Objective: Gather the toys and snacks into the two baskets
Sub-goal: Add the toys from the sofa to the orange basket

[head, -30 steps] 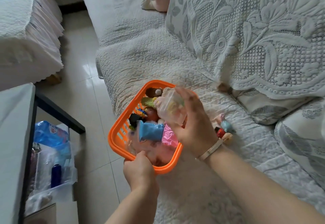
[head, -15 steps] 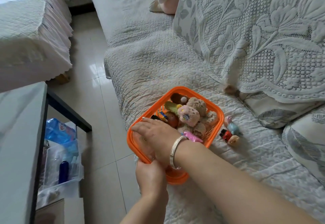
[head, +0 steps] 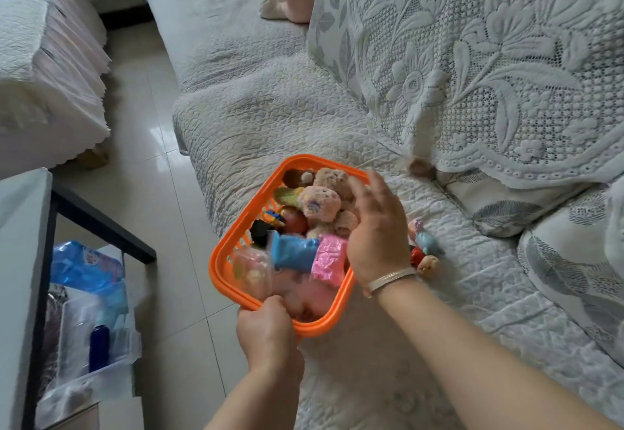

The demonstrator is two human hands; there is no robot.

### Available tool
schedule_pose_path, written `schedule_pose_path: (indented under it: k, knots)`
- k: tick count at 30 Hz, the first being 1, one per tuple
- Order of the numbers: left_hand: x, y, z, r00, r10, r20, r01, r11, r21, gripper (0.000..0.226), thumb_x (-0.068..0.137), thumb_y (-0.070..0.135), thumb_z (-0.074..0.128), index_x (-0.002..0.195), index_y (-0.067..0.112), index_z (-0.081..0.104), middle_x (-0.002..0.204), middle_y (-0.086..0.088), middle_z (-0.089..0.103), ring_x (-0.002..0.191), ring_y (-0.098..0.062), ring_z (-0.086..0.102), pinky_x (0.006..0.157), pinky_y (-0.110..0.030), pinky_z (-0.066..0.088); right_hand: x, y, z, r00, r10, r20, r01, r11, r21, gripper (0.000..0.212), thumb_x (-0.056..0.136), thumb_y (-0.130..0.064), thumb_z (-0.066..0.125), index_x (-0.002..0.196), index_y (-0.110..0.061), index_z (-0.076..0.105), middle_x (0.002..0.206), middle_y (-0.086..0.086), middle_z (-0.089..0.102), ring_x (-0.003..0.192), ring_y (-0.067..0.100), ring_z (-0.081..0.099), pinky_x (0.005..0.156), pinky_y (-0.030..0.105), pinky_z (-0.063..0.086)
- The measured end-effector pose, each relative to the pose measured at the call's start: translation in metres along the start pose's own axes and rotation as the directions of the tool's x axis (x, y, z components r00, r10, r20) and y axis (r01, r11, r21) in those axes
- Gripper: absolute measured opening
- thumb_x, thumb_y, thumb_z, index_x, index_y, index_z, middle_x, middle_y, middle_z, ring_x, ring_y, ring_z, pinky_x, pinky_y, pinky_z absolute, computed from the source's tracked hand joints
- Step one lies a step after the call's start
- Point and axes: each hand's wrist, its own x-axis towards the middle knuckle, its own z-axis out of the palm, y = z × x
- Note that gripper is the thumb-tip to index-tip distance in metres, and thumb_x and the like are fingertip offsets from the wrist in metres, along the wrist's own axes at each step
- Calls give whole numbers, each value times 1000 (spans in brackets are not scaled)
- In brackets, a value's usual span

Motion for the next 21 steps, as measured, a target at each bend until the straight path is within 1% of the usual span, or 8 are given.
schedule_pose_path:
  k: [3,6,9,11,13,16,18,21]
  knots:
    - [2,3,9,1000,27,-4,-27,1000,-10,18,84,-5,46,80,12,52,71,-14,55,59,-26,51,62,-37,47,-4,37,1,990,131,-49,-136,985,-104,56,82,-27,32,133,-13,51,144,21,40,128,39,43,102,52,39]
    - [7,3,15,1000,30,-8,-30,1000,-8,20,86,-4,46,81,14,52,71,-13,56,58,-25,51,61,-36,47,-14,67,9,979,195,-66,-202,971,-128,51,88,-31,36,134,-16,51,148,18,35,132,37,39,104,50,36]
    - [12,1,19,1000,27,-1,-27,1000,-3,20,86,-3,45,82,15,52,73,-14,57,59,-26,53,67,-41,50,-25,96,20,946,318,56,-292,916,-275,48,91,-28,52,138,-25,45,155,14,20,139,36,26,109,53,26]
    - [15,1,21,1000,20,1,-20,1000,4,19,86,-3,45,83,15,52,72,-14,57,58,-25,53,65,-39,49,-29,111,24,901,414,131,-347,867,-357,48,92,-34,52,139,-35,41,158,11,10,141,33,19,112,50,20]
    - [18,0,21,1000,19,-2,-19,1000,19,18,86,-2,45,83,14,53,74,-14,58,59,-25,53,64,-38,49,-26,123,26,857,486,174,-388,829,-404,43,93,-43,47,135,-44,39,157,11,7,142,31,16,113,49,17]
    - [23,-1,19,999,31,-10,-31,999,36,16,86,-2,46,82,13,52,74,-15,57,60,-26,53,69,-41,49,-20,133,34,783,566,259,-434,795,-424,39,93,-51,39,131,-47,42,156,10,11,140,30,20,114,46,16]
    - [25,-3,19,999,32,1,-32,999,37,16,86,-1,46,82,13,52,73,-15,56,60,-26,53,68,-40,49,-17,138,38,749,607,266,-466,768,-439,40,92,-52,36,130,-44,45,154,10,18,137,31,26,111,44,17]
    - [27,-5,18,999,42,13,-43,999,27,17,85,-2,46,82,14,53,72,-15,56,62,-27,54,68,-41,48,-15,142,44,755,612,234,-478,759,-443,43,91,-46,37,131,-33,48,140,12,32,125,33,38,105,41,29]
